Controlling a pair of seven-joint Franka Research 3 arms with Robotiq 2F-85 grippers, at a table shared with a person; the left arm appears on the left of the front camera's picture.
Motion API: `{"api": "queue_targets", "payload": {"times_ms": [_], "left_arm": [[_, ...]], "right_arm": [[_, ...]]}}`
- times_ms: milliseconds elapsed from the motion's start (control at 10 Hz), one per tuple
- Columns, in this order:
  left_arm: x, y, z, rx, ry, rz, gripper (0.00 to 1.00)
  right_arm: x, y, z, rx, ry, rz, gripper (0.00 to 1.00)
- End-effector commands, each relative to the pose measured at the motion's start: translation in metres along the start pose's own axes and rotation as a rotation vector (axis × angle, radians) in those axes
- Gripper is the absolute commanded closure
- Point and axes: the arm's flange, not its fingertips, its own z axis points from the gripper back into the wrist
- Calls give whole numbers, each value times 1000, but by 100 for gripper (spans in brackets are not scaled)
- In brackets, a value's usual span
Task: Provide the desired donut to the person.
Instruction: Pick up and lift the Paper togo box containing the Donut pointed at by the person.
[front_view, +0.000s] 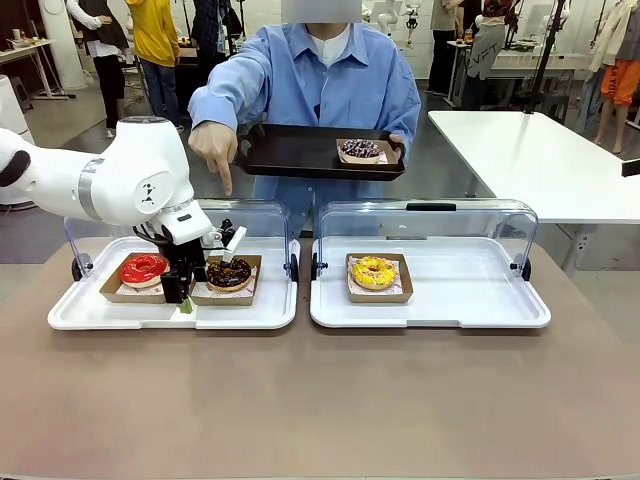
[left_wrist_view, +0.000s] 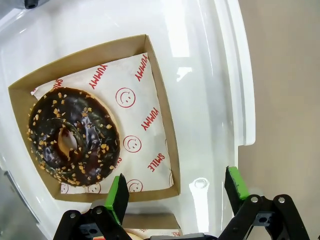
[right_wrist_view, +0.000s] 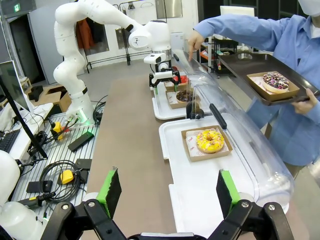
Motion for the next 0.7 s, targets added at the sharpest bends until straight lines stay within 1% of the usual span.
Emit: {"api": "queue_targets", "payload": {"times_ms": [0, 600], "left_arm": [[4, 6, -3, 8, 35, 29, 0], [7, 10, -10, -24, 64, 39, 0]], "right_arm": [[0, -1, -1, 2, -3, 1, 0], [0, -1, -1, 2, -3, 1, 0]]}}
